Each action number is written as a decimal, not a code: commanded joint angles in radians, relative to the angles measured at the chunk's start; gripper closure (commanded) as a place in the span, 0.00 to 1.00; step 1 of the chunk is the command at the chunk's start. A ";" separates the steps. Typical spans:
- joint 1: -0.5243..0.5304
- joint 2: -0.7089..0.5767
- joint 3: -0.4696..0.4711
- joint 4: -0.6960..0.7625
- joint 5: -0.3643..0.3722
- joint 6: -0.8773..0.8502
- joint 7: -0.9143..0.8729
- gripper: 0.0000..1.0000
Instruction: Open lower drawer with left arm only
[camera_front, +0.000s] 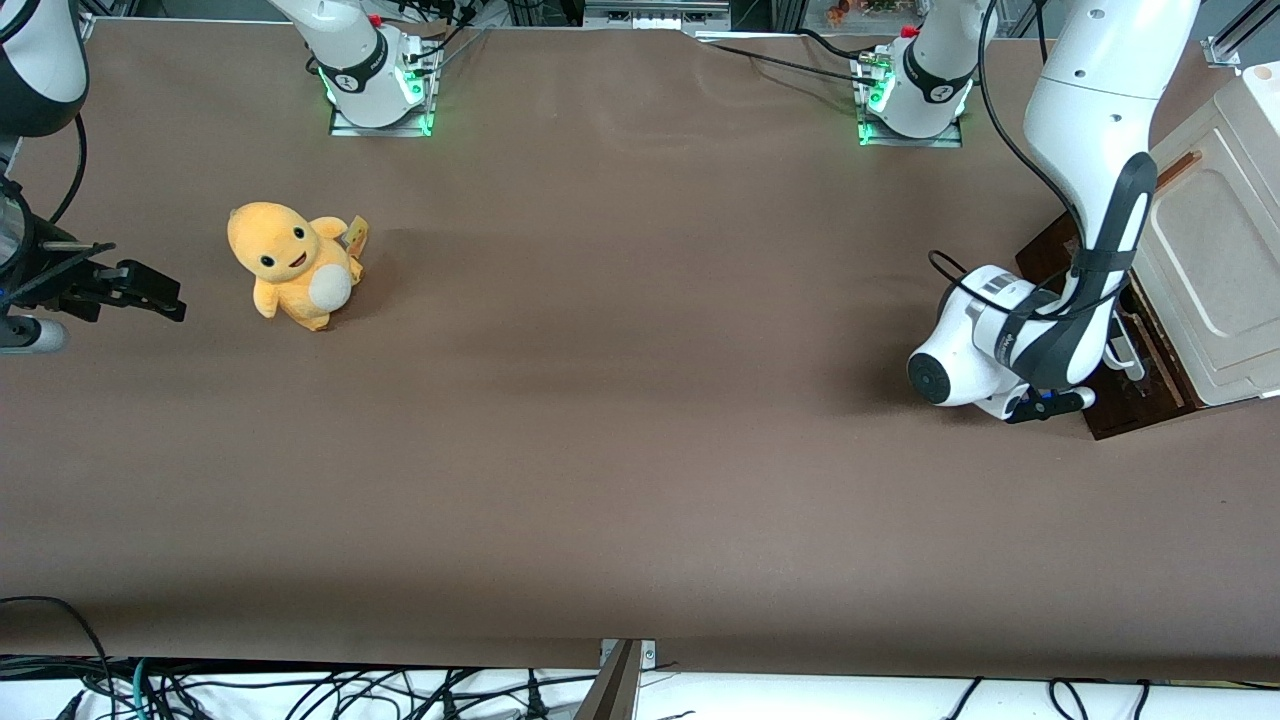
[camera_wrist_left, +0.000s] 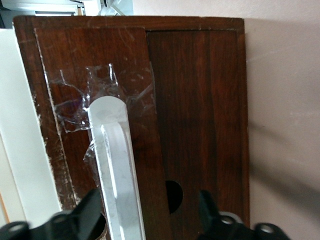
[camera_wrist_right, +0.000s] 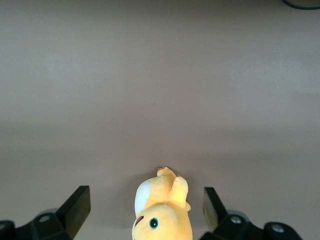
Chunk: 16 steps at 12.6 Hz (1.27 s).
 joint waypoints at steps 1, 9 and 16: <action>-0.002 -0.007 -0.002 0.006 0.034 -0.047 0.063 0.74; -0.015 -0.010 -0.008 0.054 0.016 -0.090 0.158 0.94; -0.074 0.036 -0.038 0.151 -0.108 -0.131 0.152 0.94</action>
